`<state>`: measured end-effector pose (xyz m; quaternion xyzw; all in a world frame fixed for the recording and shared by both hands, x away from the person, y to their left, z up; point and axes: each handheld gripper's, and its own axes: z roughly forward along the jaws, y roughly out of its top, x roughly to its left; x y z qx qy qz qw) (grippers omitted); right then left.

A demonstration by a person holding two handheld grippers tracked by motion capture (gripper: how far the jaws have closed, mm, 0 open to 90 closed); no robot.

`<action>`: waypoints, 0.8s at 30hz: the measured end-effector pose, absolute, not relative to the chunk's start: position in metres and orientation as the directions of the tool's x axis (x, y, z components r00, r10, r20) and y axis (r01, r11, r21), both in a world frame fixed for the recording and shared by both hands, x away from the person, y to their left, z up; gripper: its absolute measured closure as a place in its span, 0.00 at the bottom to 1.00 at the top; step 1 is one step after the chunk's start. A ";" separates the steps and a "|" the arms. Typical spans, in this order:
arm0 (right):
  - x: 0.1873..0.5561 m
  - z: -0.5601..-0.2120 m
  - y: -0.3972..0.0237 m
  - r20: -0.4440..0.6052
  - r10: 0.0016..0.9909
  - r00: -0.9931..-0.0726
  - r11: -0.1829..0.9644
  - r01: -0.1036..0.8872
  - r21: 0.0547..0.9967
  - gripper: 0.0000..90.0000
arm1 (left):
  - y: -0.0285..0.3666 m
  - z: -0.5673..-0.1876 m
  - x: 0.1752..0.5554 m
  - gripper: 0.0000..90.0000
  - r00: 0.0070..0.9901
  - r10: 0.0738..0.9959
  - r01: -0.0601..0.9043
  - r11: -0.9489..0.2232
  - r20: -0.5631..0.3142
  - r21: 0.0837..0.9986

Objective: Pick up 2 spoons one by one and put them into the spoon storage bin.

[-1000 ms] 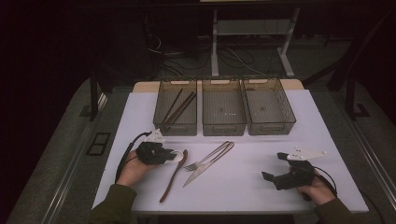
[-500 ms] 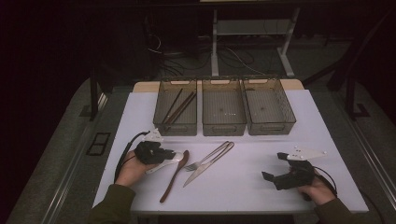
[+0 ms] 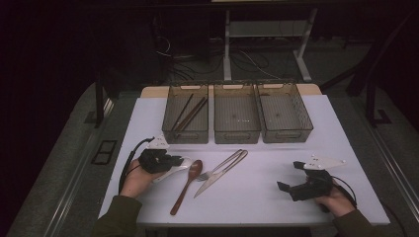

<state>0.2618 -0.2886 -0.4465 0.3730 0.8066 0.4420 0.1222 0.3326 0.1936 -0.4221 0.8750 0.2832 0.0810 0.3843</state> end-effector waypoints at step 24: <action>0.262 -0.447 -0.288 0.129 0.711 -0.691 0.332 0.492 0.805 0.00 | 0.170 -0.386 0.328 0.92 0.847 0.531 0.325 -0.508 -0.007 0.797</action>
